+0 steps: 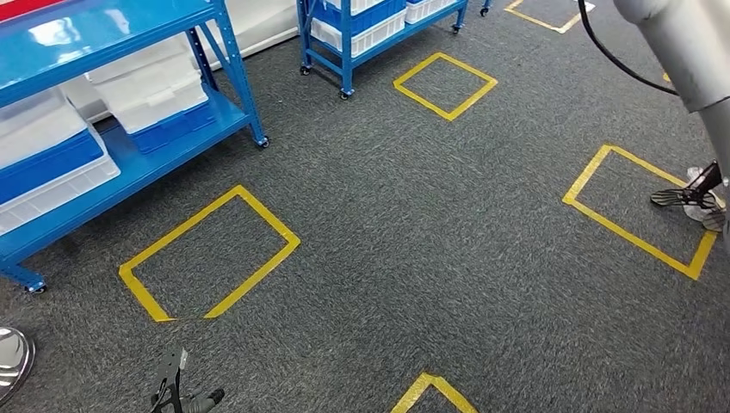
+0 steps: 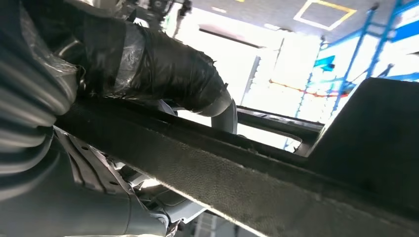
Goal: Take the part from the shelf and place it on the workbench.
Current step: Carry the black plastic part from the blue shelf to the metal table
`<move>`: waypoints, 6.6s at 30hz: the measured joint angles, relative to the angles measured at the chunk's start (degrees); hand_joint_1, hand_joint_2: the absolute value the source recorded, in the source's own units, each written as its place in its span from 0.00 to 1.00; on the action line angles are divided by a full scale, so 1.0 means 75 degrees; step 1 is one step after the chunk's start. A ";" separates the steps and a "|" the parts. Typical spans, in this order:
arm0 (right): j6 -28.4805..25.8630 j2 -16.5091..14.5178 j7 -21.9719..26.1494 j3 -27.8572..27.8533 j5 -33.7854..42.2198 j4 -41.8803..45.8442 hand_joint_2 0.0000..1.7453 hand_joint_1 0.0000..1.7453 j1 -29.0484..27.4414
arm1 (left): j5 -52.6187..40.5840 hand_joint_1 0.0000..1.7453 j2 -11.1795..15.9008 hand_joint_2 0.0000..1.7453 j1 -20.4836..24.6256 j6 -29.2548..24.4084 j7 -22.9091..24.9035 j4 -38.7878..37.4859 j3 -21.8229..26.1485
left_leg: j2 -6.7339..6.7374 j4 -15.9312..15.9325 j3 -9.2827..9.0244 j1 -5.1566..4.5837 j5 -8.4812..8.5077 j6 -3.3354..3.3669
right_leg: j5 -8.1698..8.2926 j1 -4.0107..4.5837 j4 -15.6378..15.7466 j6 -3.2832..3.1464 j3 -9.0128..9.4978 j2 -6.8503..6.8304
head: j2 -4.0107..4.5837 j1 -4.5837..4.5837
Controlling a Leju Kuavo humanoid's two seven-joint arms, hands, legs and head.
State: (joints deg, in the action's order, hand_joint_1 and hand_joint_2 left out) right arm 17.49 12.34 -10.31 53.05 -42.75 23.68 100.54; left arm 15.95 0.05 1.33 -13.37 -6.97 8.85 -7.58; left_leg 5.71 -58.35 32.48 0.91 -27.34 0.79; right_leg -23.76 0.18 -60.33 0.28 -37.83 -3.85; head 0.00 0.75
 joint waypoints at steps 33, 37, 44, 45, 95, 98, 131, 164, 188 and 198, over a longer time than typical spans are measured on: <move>0.0014 0.1761 0.0074 -0.0003 0.0095 0.0979 1.00 1.00 -0.0627 | -0.0184 0.00 0.0040 1.00 -0.0030 -0.0030 0.0216 -0.0012 -0.0003 | 0.0257 0.0039 -0.0158 -0.0044 -0.0153 -0.0148 | 0.0050 -0.0028 0.0105 0.0072 -0.0071 -0.0043 | 0.0000 -0.0074; 0.0180 0.2056 -0.0027 -0.0031 0.0128 0.1224 1.00 1.00 -0.0613 | -0.0208 0.00 0.0038 1.00 -0.0013 0.0045 0.0043 -0.0012 -0.0007 | -0.0237 -0.0532 0.0038 0.0022 -0.0670 -0.0212 | 0.0074 -0.0102 0.0184 -0.0121 -0.0037 0.0329 | 0.0000 -0.0059; 0.0416 0.2564 -0.0028 -0.0061 0.0254 0.1714 1.00 1.00 -0.0729 | -0.0227 0.00 0.0041 1.00 -0.0083 0.0121 -0.0066 -0.0017 -0.0039 | -0.0953 -0.1150 0.0495 -0.0009 -0.0399 -0.0060 | 0.0066 -0.0042 0.0149 -0.0187 -0.0026 0.1194 | 0.0000 -0.0047; 0.0416 0.2592 -0.0028 -0.0071 0.0256 0.1757 1.00 1.00 -0.0721 | -0.0226 0.00 0.0046 1.00 -0.0090 0.0123 -0.0067 -0.0022 -0.0053 | -0.1149 -0.0723 0.0341 0.0007 -0.0146 -0.0022 | 0.0072 -0.0045 0.0132 -0.0173 -0.0041 0.1317 | 0.0000 -0.0049; 0.0976 0.4542 -0.0015 -0.0019 0.0491 0.2537 1.00 1.00 -0.0285 | -0.0439 0.00 0.0109 1.00 0.0020 0.0241 -0.0039 -0.0038 -0.0291 | 0.0156 0.0041 -0.0303 -0.0121 -0.0365 0.0094 | 0.0083 -0.0004 0.0134 0.0100 -0.0016 0.0115 | 0.0000 -0.0079; 0.0980 0.4619 -0.0041 -0.0001 0.0530 0.2607 1.00 1.00 -0.0259 | -0.0436 0.00 0.0103 1.00 0.0049 0.0234 0.0004 -0.0038 -0.0312 | 0.0037 -0.0082 -0.0314 -0.0086 -0.0547 0.0003 | 0.0091 -0.0022 0.0219 -0.0041 0.0027 0.0387 | 0.0000 -0.0075; 0.1003 0.5728 -0.0240 0.0330 0.1292 0.3516 1.00 1.00 -0.0691 | -0.0436 0.00 0.0106 1.00 0.0072 0.0173 0.0012 -0.0038 -0.0329 | -0.0495 -0.0986 0.0244 0.0003 -0.0881 -0.0029 | 0.0038 -0.0191 0.0173 -0.0037 0.0019 0.0583 | 0.0000 -0.0028; 0.0941 0.5193 0.0022 0.0911 0.1140 0.3332 1.00 1.00 -0.0692 | -0.0299 0.00 0.0124 1.00 0.0063 0.0117 0.0393 -0.0039 -0.0332 | -0.0588 0.0047 0.0124 -0.0107 0.0089 0.0312 | -0.0066 -0.0123 0.0249 0.0121 0.0191 0.0515 | 0.0000 -0.0031; 0.0889 0.4862 0.0201 0.1219 0.1192 0.2936 1.00 1.00 -0.0717 | -0.0275 0.00 0.0201 1.00 0.0036 0.0007 0.0591 -0.0039 -0.0329 | -0.0513 0.0239 -0.0194 0.0086 0.0017 0.0060 | 0.0017 -0.0444 -0.0129 0.0575 -0.0089 0.0475 | 0.0000 -0.0038; 0.0820 0.4852 0.0232 0.1265 0.1228 0.2878 1.00 1.00 -0.0709 | -0.0223 0.00 0.0203 1.00 0.0028 -0.0061 0.0520 -0.0041 -0.0332 | -0.0656 -0.2062 0.1024 0.0051 -0.0952 -0.0015 | -0.0212 -0.0193 0.0041 -0.0057 0.0187 0.0640 | 0.0000 0.0019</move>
State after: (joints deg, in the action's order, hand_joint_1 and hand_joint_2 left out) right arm 23.64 48.73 -8.57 62.53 -33.53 45.26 95.22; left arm 14.28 1.57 1.54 -13.82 -3.08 8.55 -10.08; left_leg 0.79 -73.81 40.17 1.29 -34.48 0.68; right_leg -25.35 -1.27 -60.02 -0.15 -36.43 0.95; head 0.00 0.90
